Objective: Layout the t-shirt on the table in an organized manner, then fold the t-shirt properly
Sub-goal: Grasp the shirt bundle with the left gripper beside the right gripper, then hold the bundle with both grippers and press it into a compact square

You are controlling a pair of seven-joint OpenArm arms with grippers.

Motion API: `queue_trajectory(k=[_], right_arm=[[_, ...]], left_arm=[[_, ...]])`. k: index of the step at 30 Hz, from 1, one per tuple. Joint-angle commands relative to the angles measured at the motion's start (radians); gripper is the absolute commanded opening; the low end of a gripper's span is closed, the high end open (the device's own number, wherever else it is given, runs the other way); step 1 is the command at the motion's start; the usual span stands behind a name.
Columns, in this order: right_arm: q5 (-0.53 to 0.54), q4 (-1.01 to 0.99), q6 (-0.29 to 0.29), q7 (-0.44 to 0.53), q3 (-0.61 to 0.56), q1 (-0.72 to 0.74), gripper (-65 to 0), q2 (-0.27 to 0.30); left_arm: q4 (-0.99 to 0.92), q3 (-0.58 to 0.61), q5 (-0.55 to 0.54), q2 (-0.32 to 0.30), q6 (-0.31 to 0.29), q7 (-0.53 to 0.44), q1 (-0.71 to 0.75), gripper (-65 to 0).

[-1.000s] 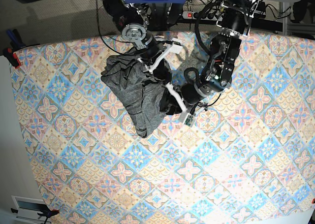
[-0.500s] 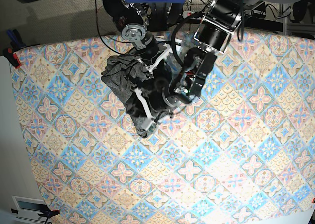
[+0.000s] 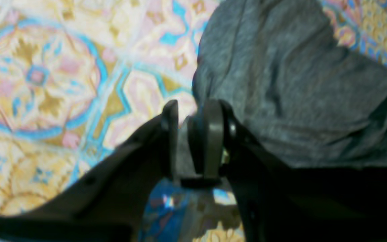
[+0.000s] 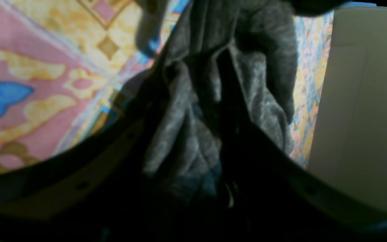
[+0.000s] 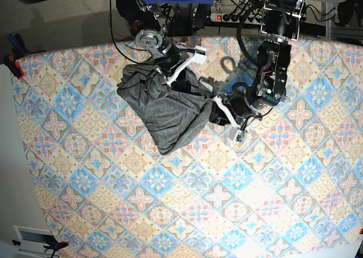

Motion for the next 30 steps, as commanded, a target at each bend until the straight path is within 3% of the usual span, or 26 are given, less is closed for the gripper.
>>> queue_trajectory(k=[1, 13, 17, 19, 30], right_arm=[[-0.042, -0.031, 0.054, -0.116, 0.023, 0.000, -46.8, 0.017], [-0.048, 0.204, 0.054, -0.118, 0.024, -0.006, -46.8, 0.014], [-0.066, 0.281, 0.054, -0.177, 0.018, -0.008, -46.8, 0.015], [-0.109, 0.296, 0.054, -0.210, 0.012, -0.008, -46.8, 0.015], [-0.109, 0.279, 0.060, -0.222, -0.014, -0.068, -46.5, 0.012]], left_arm=[[0.019, -0.001, -0.013, 0.002, -0.009, -0.018, -0.013, -51.8], [0.014, 0.000, -0.013, 0.008, -0.009, -0.021, -0.016, -51.8], [0.014, 0.000, -0.012, 0.008, -0.009, -0.021, -0.016, -51.8], [0.013, 0.003, -0.012, 0.006, -0.009, -0.021, -0.016, -51.8], [0.013, 0.006, -0.012, 0.008, -0.007, -0.021, -0.016, -51.8]])
